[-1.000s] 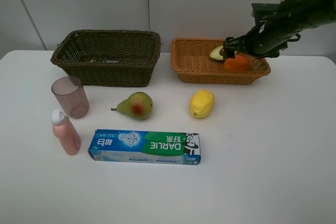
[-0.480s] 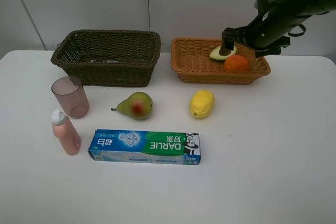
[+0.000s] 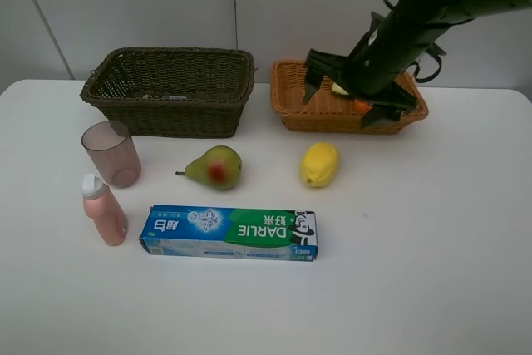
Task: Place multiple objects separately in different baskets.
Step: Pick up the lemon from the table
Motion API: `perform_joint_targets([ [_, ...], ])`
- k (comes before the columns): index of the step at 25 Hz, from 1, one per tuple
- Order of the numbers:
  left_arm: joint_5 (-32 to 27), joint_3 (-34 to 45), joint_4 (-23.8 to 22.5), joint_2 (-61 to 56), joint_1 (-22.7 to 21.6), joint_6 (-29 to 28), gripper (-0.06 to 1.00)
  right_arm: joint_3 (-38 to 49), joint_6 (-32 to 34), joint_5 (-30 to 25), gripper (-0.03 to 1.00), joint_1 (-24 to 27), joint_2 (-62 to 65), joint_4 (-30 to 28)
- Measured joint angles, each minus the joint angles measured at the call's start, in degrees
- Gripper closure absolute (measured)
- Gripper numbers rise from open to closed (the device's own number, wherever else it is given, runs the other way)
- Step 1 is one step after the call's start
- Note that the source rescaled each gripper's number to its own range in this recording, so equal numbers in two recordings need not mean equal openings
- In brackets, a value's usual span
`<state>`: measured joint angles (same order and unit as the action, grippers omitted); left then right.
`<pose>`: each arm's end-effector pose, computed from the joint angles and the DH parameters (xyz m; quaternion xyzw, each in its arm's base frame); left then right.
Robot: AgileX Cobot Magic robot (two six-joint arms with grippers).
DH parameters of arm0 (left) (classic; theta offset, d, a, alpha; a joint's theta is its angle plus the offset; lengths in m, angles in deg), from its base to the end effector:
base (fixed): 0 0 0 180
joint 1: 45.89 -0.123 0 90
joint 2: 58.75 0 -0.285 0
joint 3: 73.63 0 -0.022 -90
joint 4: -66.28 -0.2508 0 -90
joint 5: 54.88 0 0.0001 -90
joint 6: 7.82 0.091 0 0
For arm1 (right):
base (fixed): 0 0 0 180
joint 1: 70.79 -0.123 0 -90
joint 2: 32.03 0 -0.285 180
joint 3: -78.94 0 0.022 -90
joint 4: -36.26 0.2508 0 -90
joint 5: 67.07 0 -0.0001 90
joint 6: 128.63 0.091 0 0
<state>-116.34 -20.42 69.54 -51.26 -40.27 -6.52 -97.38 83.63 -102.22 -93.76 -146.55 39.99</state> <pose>0.0018 -0.0048 0.2537 0.0530 0.8733 -0.0466 0.4820 0.3582 0.1555 0.2019 0.1003 0.9676 0.1284 0.1928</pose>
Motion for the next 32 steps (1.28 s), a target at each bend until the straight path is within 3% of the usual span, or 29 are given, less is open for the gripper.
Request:
perform_joint_targets([
  [4, 0.00, 0.00, 0.00, 0.00, 0.00, 0.00, -0.05, 0.00, 8.16, 0.00, -0.03, -3.33, -0.81, -2.71],
  [7, 0.00, 0.00, 0.00, 0.00, 0.00, 0.00, -0.05, -0.02, 10.80, 0.00, -0.03, -4.03, -2.76, -3.07],
  [32, 0.00, 0.00, 0.00, 0.00, 0.00, 0.00, -0.05, -0.02, 11.62, -0.47, -0.03, -4.03, -11.61, -2.98],
])
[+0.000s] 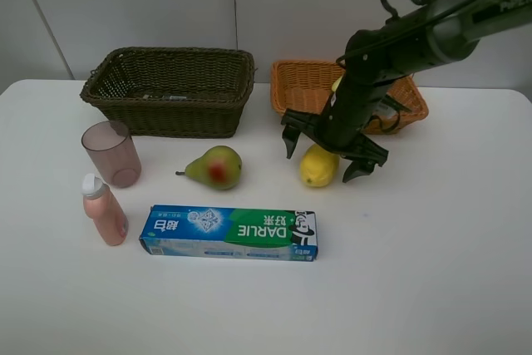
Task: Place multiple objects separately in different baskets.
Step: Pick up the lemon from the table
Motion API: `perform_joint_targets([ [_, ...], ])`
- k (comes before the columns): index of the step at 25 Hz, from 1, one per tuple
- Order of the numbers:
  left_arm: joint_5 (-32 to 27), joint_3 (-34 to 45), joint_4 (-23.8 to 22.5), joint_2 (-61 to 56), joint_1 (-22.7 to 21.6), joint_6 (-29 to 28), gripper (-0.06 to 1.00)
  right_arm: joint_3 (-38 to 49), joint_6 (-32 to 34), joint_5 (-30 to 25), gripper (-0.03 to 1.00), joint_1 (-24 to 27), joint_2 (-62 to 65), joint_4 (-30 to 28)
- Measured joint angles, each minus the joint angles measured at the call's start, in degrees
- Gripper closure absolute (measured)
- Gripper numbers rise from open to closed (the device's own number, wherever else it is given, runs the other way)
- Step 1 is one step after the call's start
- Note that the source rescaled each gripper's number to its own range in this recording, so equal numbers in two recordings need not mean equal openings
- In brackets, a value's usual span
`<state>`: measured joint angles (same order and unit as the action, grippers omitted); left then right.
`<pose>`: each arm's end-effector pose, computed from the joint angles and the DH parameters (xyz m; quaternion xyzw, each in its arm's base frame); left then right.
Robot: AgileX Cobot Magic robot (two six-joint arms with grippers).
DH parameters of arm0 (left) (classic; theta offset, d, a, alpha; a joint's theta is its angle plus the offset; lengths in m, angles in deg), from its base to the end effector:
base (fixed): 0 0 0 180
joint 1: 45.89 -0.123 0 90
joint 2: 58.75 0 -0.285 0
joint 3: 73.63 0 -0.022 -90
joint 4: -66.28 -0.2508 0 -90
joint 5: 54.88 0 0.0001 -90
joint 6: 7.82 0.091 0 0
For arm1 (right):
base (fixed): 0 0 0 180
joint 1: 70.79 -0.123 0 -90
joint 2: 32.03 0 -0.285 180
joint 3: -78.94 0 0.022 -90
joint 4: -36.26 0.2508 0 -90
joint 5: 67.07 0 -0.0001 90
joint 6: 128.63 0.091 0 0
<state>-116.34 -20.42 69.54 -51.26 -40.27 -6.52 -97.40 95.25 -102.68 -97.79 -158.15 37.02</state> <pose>0.0018 -0.0048 0.2537 0.0530 0.8733 -0.0466 0.4820 0.3540 0.1812 0.1216 0.1504 0.9804 0.0774 0.1010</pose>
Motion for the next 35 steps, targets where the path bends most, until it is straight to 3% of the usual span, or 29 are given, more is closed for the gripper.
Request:
perform_joint_targets([
  [17, 0.00, 0.00, 0.00, 0.00, 0.00, 0.00, -0.05, 0.00, 0.06, -0.38, -0.03, 0.00, 0.00, 0.00],
  [20, 0.00, 0.00, 0.00, 0.00, 0.00, 0.00, -0.05, 0.00, 0.06, -0.72, 0.08, 0.00, -0.02, 0.00],
  [23, 0.00, 0.00, 0.00, 0.00, 0.00, 0.00, -0.05, 0.00, 0.06, -0.89, 0.38, 0.00, -0.02, 0.00],
  [24, 0.00, 0.00, 0.00, 0.00, 0.00, 0.00, -0.05, 0.00, 0.06, -0.89, 0.54, 0.00, -0.02, 0.00],
  [25, 0.00, 0.00, 0.00, 0.00, 0.00, 0.00, -0.05, 0.00, 0.06, -0.89, 0.58, 0.00, -0.02, 0.05],
  [35, 0.00, 0.00, 0.00, 0.00, 0.00, 0.00, -0.05, -0.05, 0.22, -1.43, 0.58, 0.00, -0.02, 0.05],
])
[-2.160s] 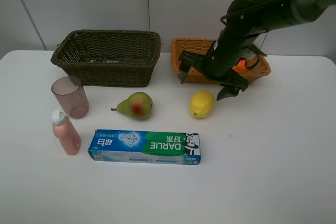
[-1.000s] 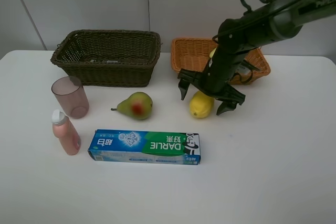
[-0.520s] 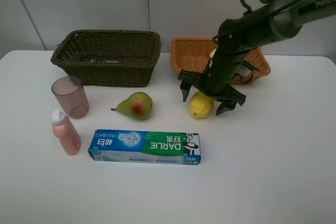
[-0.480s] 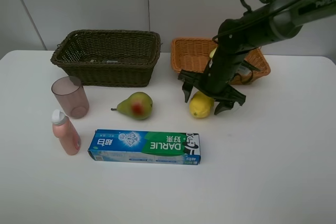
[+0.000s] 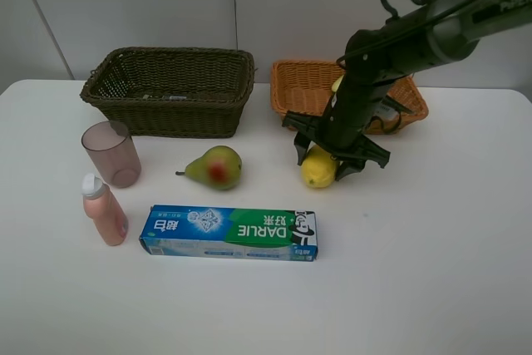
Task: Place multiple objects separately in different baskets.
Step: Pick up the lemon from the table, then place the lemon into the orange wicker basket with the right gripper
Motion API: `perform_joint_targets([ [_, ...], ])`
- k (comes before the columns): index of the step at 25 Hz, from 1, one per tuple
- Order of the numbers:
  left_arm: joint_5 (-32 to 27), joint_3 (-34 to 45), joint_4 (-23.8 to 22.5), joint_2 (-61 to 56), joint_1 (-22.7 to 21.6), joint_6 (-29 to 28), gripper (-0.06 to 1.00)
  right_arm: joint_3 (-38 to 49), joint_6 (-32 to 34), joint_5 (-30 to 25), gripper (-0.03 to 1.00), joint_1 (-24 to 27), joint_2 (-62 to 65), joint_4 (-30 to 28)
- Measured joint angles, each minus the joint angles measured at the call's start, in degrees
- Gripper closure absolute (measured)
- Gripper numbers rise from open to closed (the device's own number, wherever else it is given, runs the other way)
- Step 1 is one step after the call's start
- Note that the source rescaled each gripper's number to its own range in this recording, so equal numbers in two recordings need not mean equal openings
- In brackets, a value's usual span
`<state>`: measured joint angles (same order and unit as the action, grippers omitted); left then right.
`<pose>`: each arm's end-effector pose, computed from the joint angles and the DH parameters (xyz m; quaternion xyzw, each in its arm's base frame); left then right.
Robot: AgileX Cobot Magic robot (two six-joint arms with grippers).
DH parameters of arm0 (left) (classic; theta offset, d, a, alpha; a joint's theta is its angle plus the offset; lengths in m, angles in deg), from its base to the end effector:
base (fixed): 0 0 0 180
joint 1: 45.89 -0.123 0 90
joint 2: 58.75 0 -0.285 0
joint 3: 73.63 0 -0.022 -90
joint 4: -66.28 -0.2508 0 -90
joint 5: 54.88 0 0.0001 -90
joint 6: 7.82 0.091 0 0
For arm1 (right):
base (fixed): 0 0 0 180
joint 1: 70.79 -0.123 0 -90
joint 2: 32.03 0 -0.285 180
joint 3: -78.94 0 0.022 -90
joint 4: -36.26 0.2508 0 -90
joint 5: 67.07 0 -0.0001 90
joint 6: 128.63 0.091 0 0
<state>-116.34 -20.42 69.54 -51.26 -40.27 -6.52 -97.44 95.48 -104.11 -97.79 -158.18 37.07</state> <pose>0.0018 -0.0048 0.2537 0.0530 0.8733 -0.0466 0.4820 0.3522 0.1803 0.1210 0.1528 0.9815 0.0708 0.0906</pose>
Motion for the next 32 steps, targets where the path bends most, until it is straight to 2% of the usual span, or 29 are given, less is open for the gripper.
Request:
perform_joint_targets([
  [15, 0.00, 0.00, 0.00, 0.00, 0.00, 0.00, -0.05, 0.00, 0.00, -0.12, 0.58, 0.00, 0.06, 0.00],
  [32, 0.00, 0.00, 0.00, 0.00, 0.00, 0.00, -0.05, 0.00, 0.00, -5.57, 0.58, 0.00, 10.72, -0.81],
])
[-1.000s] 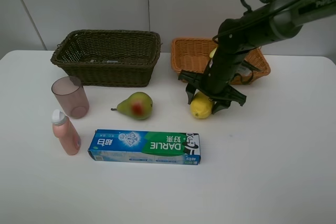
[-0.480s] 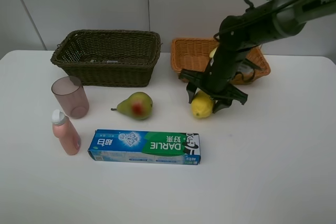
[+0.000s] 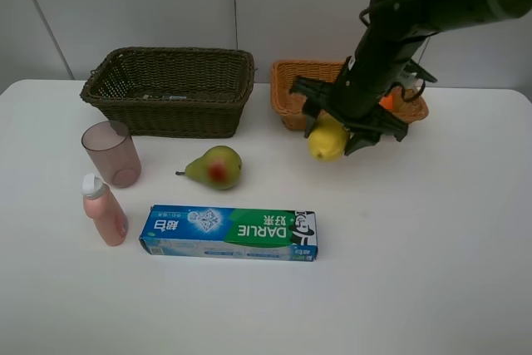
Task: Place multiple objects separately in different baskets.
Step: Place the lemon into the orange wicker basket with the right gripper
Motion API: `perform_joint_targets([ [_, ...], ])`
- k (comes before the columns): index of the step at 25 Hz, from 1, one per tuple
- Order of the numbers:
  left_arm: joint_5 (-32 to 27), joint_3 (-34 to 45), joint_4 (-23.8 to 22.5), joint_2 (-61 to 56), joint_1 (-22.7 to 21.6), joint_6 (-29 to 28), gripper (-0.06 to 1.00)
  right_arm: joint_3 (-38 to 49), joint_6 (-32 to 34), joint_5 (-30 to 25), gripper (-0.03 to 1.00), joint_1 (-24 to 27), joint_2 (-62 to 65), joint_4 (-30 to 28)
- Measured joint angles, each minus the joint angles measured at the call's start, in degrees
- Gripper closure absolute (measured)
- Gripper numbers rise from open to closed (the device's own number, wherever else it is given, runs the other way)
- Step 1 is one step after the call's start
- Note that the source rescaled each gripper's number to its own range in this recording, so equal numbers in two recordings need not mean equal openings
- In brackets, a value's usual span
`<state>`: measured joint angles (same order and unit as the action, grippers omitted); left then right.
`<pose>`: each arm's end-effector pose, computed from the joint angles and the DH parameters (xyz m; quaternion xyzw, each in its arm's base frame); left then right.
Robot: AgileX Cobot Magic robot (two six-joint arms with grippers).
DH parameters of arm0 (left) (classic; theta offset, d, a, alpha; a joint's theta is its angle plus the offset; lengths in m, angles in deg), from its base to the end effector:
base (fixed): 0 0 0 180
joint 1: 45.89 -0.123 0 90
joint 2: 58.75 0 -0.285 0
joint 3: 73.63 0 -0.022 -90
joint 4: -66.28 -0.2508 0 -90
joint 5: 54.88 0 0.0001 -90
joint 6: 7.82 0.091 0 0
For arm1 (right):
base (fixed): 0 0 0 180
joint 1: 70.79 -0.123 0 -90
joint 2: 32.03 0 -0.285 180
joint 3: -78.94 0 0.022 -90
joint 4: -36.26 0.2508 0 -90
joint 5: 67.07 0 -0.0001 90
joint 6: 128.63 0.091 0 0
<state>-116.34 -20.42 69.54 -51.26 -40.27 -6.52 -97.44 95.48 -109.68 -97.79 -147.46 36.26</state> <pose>0.0018 -0.0048 0.2537 0.0530 0.8733 -0.0466 0.4820 0.3393 0.1729 0.1914 0.1469 0.9762 0.0927 0.1297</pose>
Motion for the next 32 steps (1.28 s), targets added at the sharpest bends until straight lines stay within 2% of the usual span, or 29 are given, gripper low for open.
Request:
perform_joint_targets([
  [7, 0.00, 0.00, 0.00, 0.00, 0.00, 0.00, -0.05, 0.00, -2.65, -0.06, 0.58, 0.00, 3.62, -4.75],
  [14, 0.00, 0.00, 0.00, 0.00, 0.00, 0.00, -0.05, 0.00, -3.27, 2.46, 0.58, 0.00, 3.98, -15.45],
  [23, 0.00, 0.00, 0.00, 0.00, 0.00, 0.00, -0.05, 0.00, -4.57, 15.74, 0.58, 1.02, 4.05, -27.66],
  [32, 0.00, 0.00, 0.00, 0.00, 0.00, 0.00, -0.05, 0.00, -4.71, 28.29, 0.58, 6.74, -1.29, -29.22],
])
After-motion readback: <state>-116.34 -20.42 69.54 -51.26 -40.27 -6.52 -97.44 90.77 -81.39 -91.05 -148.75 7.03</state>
